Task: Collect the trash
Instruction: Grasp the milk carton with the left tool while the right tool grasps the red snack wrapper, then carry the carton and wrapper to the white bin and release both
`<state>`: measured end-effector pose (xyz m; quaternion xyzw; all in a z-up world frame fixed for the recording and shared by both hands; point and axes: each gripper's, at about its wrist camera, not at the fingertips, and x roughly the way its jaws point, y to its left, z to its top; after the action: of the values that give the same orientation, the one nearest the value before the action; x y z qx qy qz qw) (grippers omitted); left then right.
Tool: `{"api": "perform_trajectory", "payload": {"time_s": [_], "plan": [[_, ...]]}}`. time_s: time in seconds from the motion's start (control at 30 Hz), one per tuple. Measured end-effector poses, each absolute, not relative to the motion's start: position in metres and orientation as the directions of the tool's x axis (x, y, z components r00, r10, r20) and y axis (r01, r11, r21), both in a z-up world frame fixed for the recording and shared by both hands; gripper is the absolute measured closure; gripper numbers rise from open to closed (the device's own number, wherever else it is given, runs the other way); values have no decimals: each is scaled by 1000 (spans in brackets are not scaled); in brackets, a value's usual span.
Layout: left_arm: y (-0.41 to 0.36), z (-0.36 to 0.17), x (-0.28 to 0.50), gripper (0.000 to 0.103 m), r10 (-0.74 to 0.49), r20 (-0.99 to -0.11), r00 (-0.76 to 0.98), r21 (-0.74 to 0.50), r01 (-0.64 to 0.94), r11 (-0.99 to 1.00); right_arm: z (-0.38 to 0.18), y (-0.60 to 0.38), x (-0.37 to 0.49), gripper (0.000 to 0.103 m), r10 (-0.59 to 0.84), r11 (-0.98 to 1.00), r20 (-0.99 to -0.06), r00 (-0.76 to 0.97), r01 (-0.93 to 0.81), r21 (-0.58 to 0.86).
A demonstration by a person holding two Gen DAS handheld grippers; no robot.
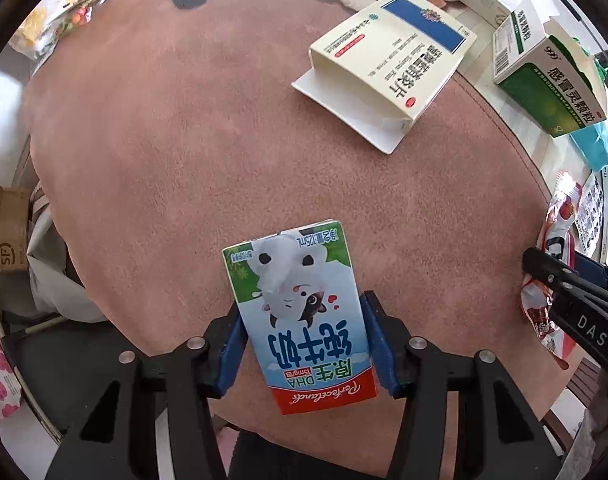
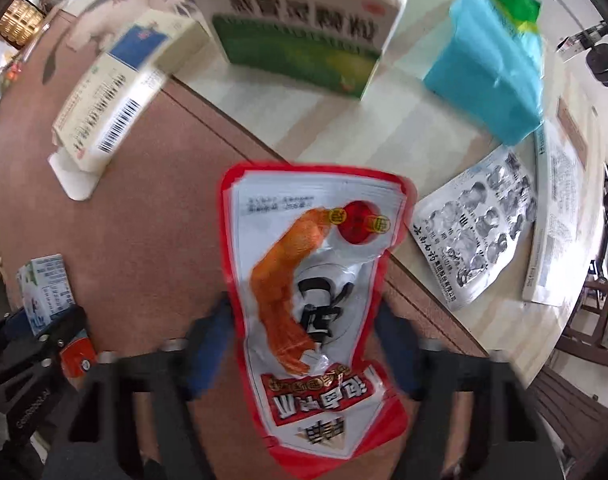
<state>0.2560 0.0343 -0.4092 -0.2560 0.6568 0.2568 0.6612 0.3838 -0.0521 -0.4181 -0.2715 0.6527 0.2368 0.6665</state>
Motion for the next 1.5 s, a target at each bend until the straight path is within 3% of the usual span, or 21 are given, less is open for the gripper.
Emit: {"api": "perform_trajectory", "payload": {"time_s": [0.57,0.97,1.27,1.5], "plan": [[31,-352,232,53,47,-992,121,-43,-653,756,-364,-99,421,55,92,787,-995,29,-615,55],[65,-272,160,53,78,-958,275,-145,-702,698,-278,-90,381,55,203,759,-979,26,-635,141],[98,-284,50,53,133,-958,255,-136,-808,573,-291,-32,256,55,221,623,-971,-93,-752,214],[122,-355,-63,53,78,-981,180,-133,-903,409,-359,10,136,55,153,508,-965,-212,-821,261]]}}
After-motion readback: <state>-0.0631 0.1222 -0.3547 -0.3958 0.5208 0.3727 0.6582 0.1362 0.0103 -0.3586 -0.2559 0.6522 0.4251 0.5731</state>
